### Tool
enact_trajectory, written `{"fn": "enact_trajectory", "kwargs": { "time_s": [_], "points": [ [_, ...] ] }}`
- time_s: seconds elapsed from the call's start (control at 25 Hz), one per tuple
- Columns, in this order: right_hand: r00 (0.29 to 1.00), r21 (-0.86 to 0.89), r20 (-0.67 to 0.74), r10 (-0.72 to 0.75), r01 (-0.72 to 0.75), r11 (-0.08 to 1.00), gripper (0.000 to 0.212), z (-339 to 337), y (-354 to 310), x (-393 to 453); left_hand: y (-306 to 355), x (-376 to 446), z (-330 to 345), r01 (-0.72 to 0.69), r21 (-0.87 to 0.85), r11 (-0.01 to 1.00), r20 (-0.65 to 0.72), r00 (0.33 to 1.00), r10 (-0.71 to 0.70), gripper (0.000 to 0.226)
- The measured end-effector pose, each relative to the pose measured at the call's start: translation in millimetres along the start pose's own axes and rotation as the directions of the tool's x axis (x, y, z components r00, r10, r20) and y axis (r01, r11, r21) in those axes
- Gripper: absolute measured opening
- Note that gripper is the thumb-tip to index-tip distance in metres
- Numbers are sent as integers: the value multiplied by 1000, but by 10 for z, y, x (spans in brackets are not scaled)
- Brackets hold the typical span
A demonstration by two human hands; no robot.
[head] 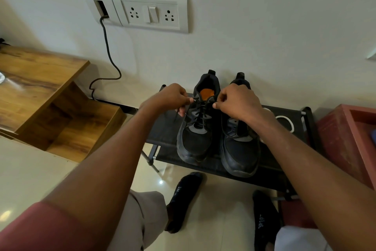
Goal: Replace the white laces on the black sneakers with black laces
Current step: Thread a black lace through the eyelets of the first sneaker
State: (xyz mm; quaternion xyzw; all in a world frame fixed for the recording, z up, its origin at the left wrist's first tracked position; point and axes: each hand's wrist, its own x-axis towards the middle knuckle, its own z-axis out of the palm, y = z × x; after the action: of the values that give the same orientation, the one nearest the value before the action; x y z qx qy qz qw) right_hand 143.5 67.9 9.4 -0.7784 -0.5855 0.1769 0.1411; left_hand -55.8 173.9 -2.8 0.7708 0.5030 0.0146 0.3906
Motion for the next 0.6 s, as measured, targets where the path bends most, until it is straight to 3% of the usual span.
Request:
{"fn": "enact_trajectory", "kwargs": {
  "time_s": [0.08, 0.16, 0.24, 0.28, 0.36, 0.4, 0.44, 0.48, 0.52, 0.6],
  "points": [
    [999, 19, 34, -17, 16, 1000, 22, -33, 11, 12, 0, -49, -79, 30, 78, 997, 47, 998, -33, 39],
    [1000, 24, 6, -20, 20, 1000, 21, -77, 27, 25, 47, -121, -211, 35, 126, 991, -9, 999, -34, 42],
    [997, 86, -62, -34, 39, 995, 12, -153, -32, -5, 161, -236, -335, -18, 47, 999, -90, 996, 22, 42],
    [994, 197, -105, -38, 58, 979, 8, -198, -94, -28, 245, -310, -390, -58, -28, 998, -129, 990, 54, 41],
    [986, 523, -168, 3, 86, 848, 8, -317, -238, -89, 398, -444, -497, -133, -165, 977, -220, 971, 95, 39],
    [982, 604, -187, 22, 97, 791, 9, -362, -277, -118, 445, -482, -543, -154, -202, 967, -268, 959, 97, 38],
    [978, 577, -208, 24, 102, 811, 11, -385, -284, -130, 462, -502, -566, -153, -204, 967, -297, 951, 87, 36],
    [976, 424, -219, 11, 85, 902, 13, -380, -259, -136, 451, -516, -570, -127, -164, 978, -297, 952, 74, 34],
    [976, 171, -217, 4, 34, 985, 14, -351, -211, -153, 416, -522, -541, -86, -89, 992, -270, 961, 59, 33],
    [974, -224, -225, -3, -49, 973, 14, -250, -138, -197, 300, -472, -405, -24, 59, 998, -172, 984, 34, 33]
  ]
}}
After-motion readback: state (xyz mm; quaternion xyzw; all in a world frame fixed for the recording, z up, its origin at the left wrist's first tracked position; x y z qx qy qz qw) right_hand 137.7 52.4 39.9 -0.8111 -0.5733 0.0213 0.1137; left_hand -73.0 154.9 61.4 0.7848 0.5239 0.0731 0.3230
